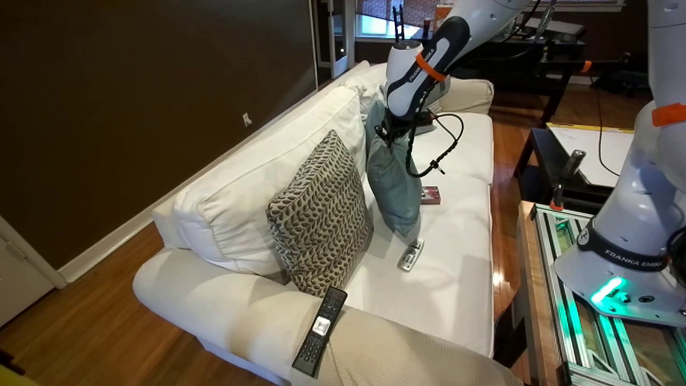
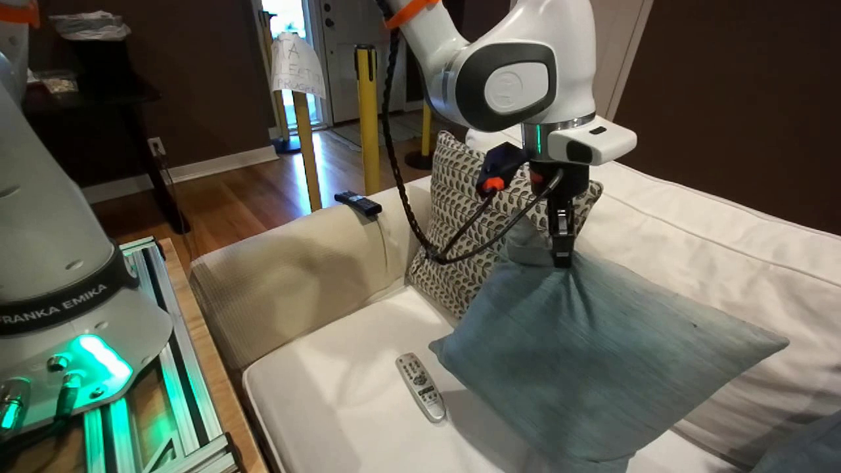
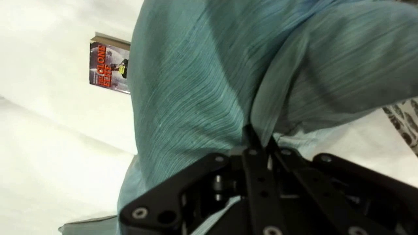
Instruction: Swap the blue pillow and the cheetah print pillows' places
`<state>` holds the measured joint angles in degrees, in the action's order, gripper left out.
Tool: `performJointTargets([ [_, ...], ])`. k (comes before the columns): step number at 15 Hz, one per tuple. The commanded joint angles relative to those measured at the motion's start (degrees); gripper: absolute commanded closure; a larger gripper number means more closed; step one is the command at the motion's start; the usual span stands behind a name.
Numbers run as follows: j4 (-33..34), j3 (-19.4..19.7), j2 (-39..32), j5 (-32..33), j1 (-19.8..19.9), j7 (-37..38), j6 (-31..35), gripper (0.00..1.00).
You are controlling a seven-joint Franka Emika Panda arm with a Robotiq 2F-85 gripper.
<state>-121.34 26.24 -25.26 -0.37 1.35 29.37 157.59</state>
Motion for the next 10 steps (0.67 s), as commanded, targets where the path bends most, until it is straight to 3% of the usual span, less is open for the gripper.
performJointTargets([
  [1, -0.36, 2.28, 1.83, 3.59, -1.55, 3.37, 3.33, 0.99],
  [10, 2.30, 8.44, -1.00, 8.14, -5.43, 9.13, 6.66, 0.99],
])
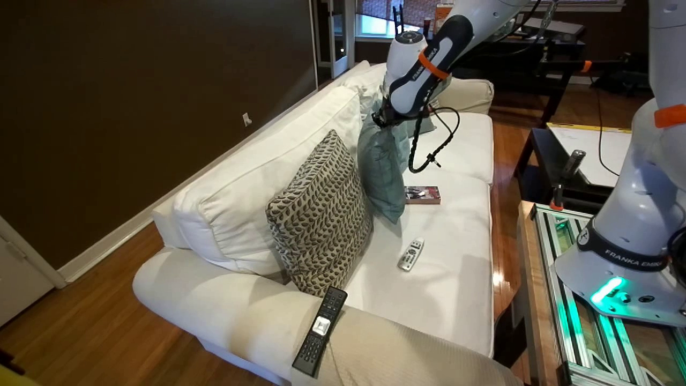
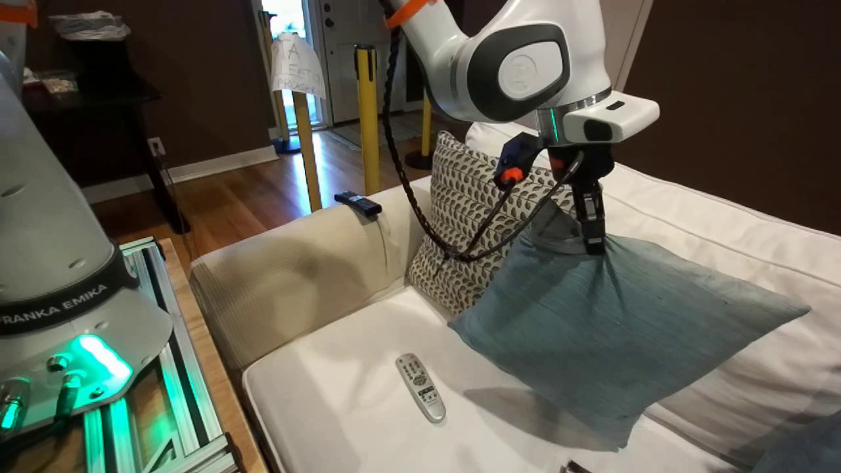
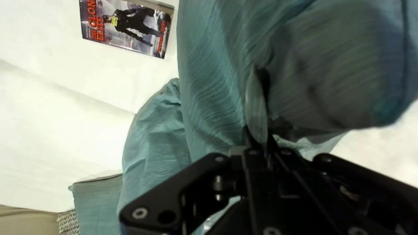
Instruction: Swap the blue pillow and the cheetah print pillows' places
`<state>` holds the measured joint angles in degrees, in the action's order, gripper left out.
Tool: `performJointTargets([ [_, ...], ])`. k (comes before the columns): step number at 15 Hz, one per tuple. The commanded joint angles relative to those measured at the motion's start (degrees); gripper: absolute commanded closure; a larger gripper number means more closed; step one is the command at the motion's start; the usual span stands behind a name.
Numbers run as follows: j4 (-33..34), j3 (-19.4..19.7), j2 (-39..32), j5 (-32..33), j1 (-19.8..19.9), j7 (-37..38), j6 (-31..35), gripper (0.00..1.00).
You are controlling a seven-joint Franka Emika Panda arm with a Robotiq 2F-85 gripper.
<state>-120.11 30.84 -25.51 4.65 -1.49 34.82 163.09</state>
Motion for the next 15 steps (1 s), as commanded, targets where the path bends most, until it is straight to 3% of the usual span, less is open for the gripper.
performJointTargets([
  [1, 1.10, 4.86, -0.78, 3.76, -3.26, 4.47, 0.79, 0.99],
  [6, 0.99, 10.60, -1.57, 5.67, -6.85, 10.15, 0.25, 0.99],
  [10, 3.49, 10.56, -5.49, 3.77, -6.89, 14.60, 1.66, 0.99],
  [11, 4.45, 10.22, -6.63, 3.65, -6.68, 15.43, 1.80, 0.90],
  [12, 5.61, 9.30, -7.86, 3.18, -6.06, 15.68, 1.37, 0.69],
  [15, 9.35, 8.12, -11.38, 2.83, -5.74, 16.27, 0.96, 0.49],
])
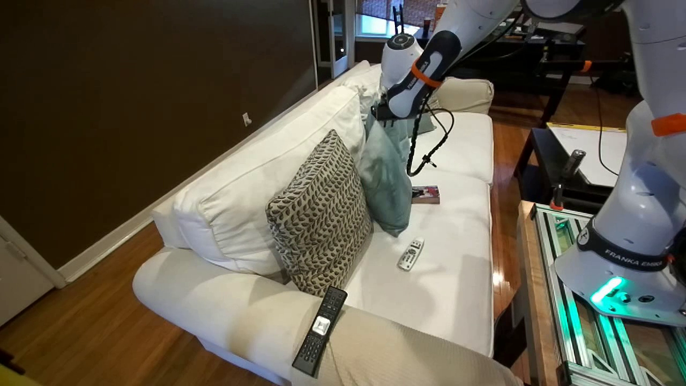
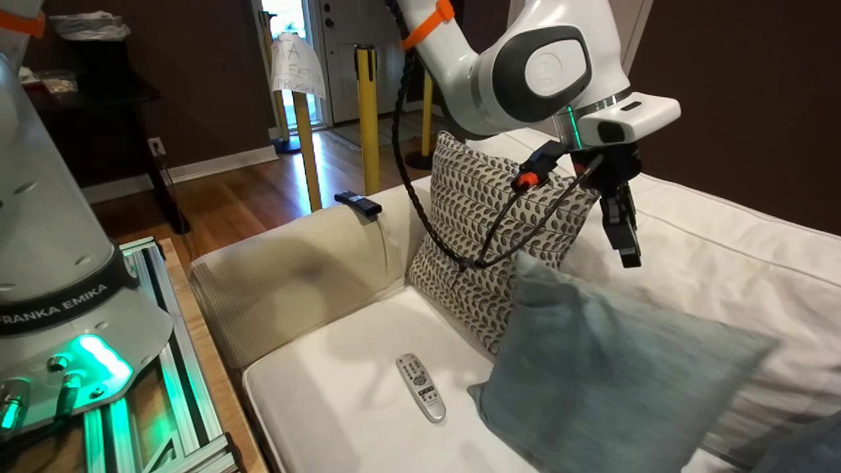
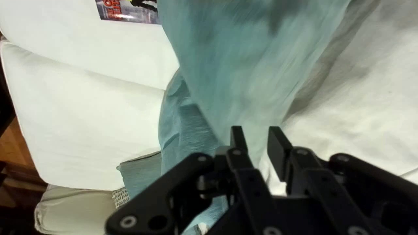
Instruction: Swap the blue pillow and the cheetah print pillows' places
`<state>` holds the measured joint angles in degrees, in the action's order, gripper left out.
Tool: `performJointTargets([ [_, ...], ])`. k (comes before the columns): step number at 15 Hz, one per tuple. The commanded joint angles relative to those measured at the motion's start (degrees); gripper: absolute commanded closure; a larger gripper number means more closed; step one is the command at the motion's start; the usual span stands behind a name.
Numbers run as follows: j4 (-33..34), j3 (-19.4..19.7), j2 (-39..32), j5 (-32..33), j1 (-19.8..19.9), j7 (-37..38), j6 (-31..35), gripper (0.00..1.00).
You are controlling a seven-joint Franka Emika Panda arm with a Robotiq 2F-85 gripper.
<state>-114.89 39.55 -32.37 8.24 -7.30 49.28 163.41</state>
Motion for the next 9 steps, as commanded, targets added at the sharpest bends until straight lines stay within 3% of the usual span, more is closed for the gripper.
performJointTargets([
  [1, 5.05, -0.78, -5.34, -0.83, -0.02, 1.98, 0.64, 0.42],
  [6, 6.00, -1.70, -4.12, -0.84, -0.41, 0.69, -0.41, 0.03],
  [9, 3.15, -4.53, 1.27, -0.81, 0.98, -3.57, -0.18, 0.00],
])
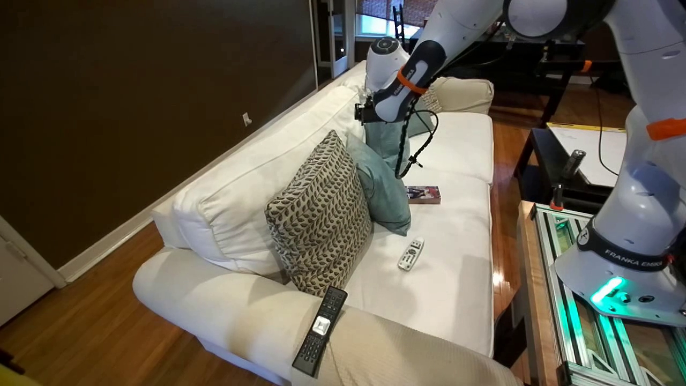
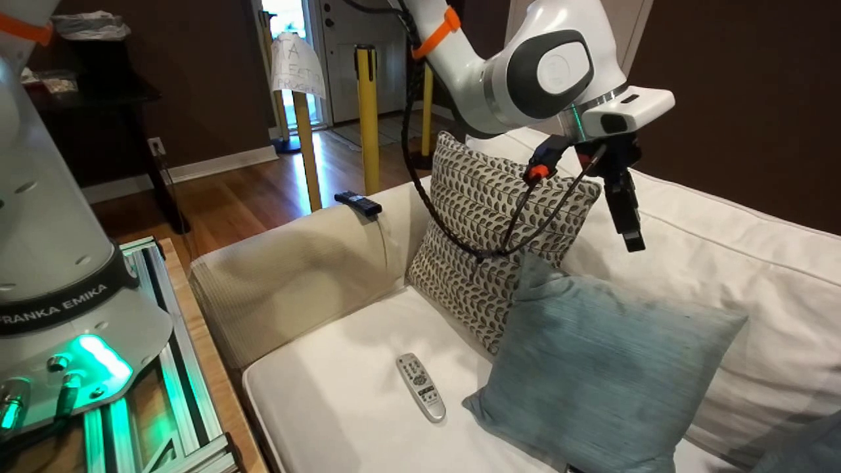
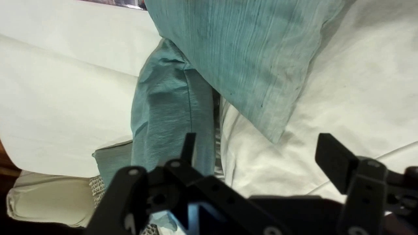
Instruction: Swap the blue pillow and the cheetah print pillows' places
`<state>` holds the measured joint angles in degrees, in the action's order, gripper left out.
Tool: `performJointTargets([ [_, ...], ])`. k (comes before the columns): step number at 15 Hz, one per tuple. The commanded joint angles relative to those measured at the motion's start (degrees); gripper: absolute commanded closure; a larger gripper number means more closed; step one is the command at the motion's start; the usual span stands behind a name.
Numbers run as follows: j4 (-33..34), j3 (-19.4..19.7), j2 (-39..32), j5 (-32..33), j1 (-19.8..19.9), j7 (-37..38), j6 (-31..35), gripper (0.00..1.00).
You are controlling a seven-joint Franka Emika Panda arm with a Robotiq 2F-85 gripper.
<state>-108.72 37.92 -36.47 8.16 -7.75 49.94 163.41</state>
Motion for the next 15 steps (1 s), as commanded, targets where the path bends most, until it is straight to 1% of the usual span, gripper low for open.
performJointTargets([
  [1, -5.07, -6.22, 9.24, -1.77, 3.59, -7.85, 0.32, 0.00],
  [4, -10.31, -13.07, 18.69, -3.96, 7.69, -16.76, -1.31, 0.00],
  [7, -16.05, -19.02, 27.84, -6.90, 11.29, -27.40, -3.58, 0.00],
  [10, -19.56, -24.90, 34.98, -14.84, 14.71, -39.11, -8.51, 0.00],
  [12, -20.76, -26.77, 38.56, -21.17, 15.42, -47.13, -13.30, 0.00],
  [14, -20.51, -26.67, 40.82, -26.06, 15.42, -54.40, -20.20, 0.00],
  [15, -20.12, -26.32, 41.63, -26.81, 15.37, -56.84, -24.14, 0.00],
])
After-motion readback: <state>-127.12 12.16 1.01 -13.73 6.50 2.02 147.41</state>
